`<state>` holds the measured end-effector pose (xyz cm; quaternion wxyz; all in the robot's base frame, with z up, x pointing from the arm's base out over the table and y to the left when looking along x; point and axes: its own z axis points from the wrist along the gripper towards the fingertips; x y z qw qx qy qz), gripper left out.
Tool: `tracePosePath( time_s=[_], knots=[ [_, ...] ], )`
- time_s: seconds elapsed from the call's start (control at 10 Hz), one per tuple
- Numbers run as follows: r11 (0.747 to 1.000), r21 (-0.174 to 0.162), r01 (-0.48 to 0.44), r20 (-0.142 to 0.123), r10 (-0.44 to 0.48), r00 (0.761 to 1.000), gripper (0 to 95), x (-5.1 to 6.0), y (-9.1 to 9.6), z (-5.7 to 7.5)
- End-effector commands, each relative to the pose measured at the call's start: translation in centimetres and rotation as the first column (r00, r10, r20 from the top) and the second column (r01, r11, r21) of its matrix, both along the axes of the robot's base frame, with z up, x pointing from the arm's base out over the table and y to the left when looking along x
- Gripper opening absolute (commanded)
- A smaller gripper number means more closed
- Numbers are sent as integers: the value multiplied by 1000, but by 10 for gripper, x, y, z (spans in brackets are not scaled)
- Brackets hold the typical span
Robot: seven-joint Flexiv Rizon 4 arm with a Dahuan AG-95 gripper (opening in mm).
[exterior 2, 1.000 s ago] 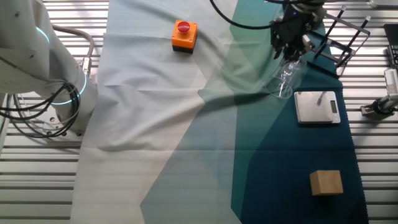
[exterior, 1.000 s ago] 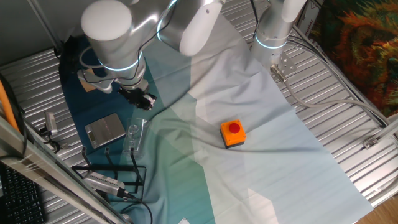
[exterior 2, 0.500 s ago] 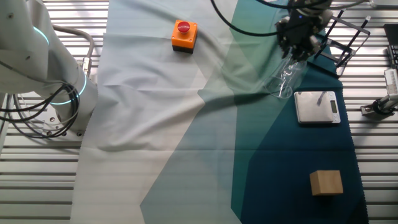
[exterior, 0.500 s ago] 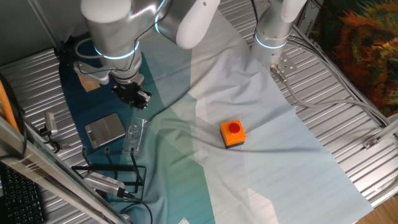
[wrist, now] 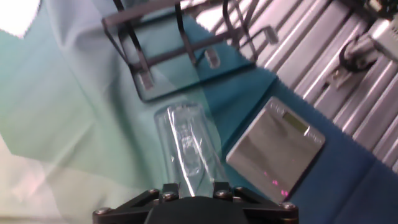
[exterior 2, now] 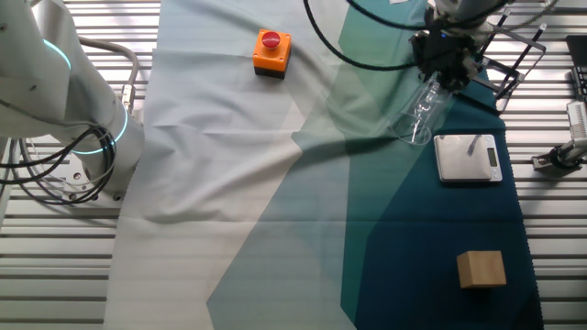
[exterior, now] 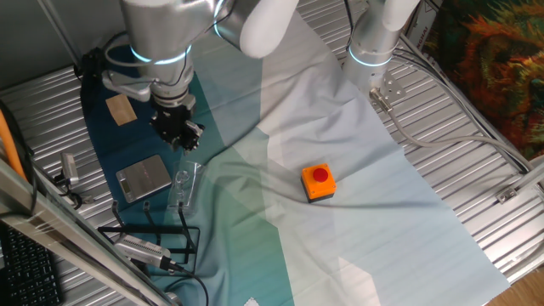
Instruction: Take the cup off the cup rack
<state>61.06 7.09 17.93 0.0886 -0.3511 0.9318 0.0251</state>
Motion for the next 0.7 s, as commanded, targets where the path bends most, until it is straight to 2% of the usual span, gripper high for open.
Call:
tracePosePath(
  time_s=[0.1,0.3,0.7],
  knots=[
    [999,41,-14,36,12,999,380,4,1,-2],
    [998,67,-20,51,17,999,380,5,0,-5],
    [995,91,-36,80,28,996,380,9,0,-12]
  ],
)
